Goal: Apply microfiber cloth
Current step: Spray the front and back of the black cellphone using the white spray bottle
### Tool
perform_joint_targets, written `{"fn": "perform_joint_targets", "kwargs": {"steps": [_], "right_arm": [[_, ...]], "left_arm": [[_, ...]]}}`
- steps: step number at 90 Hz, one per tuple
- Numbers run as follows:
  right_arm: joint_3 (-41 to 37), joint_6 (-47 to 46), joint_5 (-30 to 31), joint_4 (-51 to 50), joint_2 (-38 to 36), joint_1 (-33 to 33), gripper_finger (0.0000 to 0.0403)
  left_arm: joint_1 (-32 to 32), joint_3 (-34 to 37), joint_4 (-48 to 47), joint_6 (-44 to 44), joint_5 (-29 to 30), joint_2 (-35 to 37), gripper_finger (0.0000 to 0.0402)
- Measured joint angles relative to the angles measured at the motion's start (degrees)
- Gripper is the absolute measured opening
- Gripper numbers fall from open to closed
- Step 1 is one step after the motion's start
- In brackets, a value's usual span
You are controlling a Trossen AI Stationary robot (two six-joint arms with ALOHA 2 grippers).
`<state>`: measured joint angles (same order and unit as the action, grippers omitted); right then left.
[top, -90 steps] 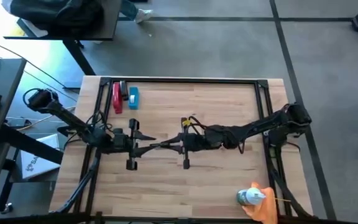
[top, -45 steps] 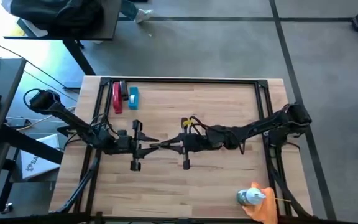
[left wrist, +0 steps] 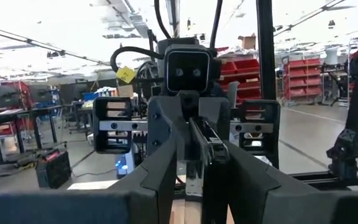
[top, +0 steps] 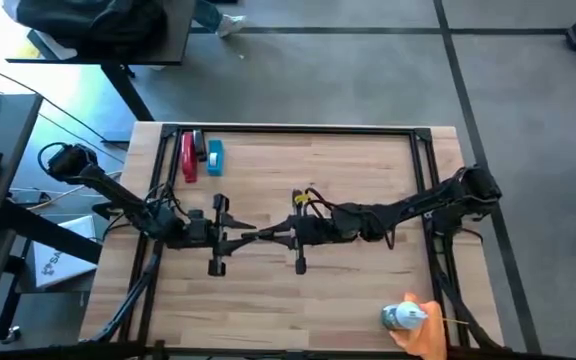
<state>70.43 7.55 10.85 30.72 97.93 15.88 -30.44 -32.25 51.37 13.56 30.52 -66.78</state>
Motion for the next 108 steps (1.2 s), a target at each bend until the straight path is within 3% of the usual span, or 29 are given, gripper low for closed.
{"fn": "perform_joint_targets", "kwargs": {"steps": [10,22,35,48,60,73,83,90,98,108], "right_arm": [[0.0,0.0,0.0,0.0,0.0,0.0,0.0001],[0.0,-1.1,0.2,-0.5,0.0,0.0,0.0003],[0.0,-1.4,1.0,-1.5,0.0,0.4,0.0029],[0.0,-0.7,11.4,-6.4,-1.4,2.4,0.008],[0.0,-3.5,21.7,-20.2,-7.5,5.4,0.0136],[0.0,-16.4,24.0,-37.7,-15.8,9.3,0.019],[0.1,-34.3,27.6,-53.1,-21.6,11.7,0.0214],[0.1,-46.1,27.7,-63.8,-24.2,12.4,0.0219],[0.1,-55.5,23.2,-70.5,-25.0,12.7,0.0219],[0.1,-65.5,12.4,-75.9,-24.6,11.6,0.022]], "left_arm": [[0.0,0.0,-0.1,0.0,0.0,0.0,0.0074],[0.0,0.0,-0.7,0.2,0.2,0.0,0.0021],[0.1,0.0,-1.4,1.0,-0.1,0.1,0.0019],[-0.5,0.1,-1.1,4.2,0.2,2.4,0.0018],[-1.3,1.3,-1.3,8.6,0.8,6.0,0.0018],[0.5,3.4,-3.6,10.2,4.2,10.1,0.0018],[4.9,6.0,-4.4,9.4,7.0,11.3,0.0018],[8.9,7.3,-3.9,6.3,5.2,10.8,0.0018],[13.3,8.4,-4.0,1.6,-0.8,9.4,0.0018],[17.6,8.5,-3.9,-1.6,-7.3,7.1,0.0018]]}}
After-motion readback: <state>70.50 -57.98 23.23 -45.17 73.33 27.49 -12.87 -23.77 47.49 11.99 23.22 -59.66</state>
